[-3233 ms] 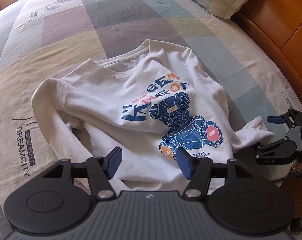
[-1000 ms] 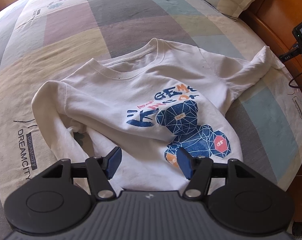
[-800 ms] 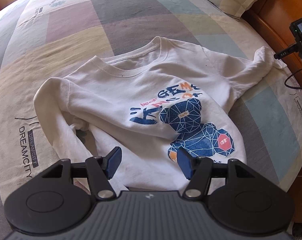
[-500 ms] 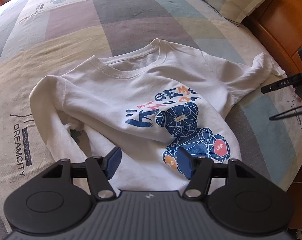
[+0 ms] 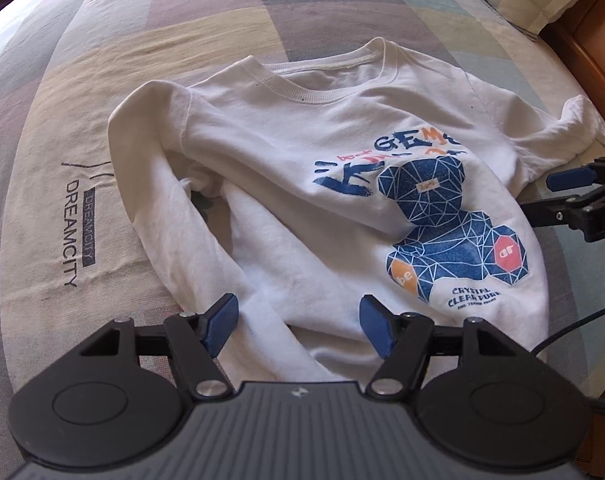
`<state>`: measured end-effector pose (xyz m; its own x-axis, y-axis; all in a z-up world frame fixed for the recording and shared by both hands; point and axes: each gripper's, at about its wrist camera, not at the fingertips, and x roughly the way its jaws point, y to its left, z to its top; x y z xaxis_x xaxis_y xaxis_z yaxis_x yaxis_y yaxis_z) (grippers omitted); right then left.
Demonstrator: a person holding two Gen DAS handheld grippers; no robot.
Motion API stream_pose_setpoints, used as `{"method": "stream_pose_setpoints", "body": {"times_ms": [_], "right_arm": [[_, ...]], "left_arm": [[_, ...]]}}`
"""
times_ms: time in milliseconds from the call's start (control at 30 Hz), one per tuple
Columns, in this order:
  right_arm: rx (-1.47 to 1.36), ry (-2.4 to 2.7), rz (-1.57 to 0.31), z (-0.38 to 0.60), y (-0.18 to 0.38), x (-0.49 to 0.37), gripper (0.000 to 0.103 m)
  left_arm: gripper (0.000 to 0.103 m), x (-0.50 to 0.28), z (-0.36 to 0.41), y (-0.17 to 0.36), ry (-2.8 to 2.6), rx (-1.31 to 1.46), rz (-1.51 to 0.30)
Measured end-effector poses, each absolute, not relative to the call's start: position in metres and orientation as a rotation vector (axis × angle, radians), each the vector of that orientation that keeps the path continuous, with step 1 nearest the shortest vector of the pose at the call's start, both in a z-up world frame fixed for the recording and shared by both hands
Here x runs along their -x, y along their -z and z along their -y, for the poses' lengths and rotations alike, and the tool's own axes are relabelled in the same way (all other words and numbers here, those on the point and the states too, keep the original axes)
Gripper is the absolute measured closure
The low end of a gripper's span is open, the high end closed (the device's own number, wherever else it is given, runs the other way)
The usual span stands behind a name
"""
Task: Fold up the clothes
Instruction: 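Release the sleeve with the right gripper and move back over the sweatshirt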
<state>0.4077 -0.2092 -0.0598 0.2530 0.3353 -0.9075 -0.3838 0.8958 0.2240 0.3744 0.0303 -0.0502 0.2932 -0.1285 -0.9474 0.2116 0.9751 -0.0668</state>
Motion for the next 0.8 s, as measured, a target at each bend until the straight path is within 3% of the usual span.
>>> {"method": "stream_pose_setpoints", "body": {"times_ms": [467, 800], "right_arm": [[0.124, -0.590, -1.183, 0.153, 0.029, -0.386, 0.000], [0.157, -0.674, -1.205, 0.122, 0.036, -0.361, 0.000]], "left_arm": [[0.036, -0.336, -0.046, 0.061, 0.149, 0.011, -1.336], [0.032, -0.328, -0.060, 0.066, -0.002, -0.044, -1.377]]}}
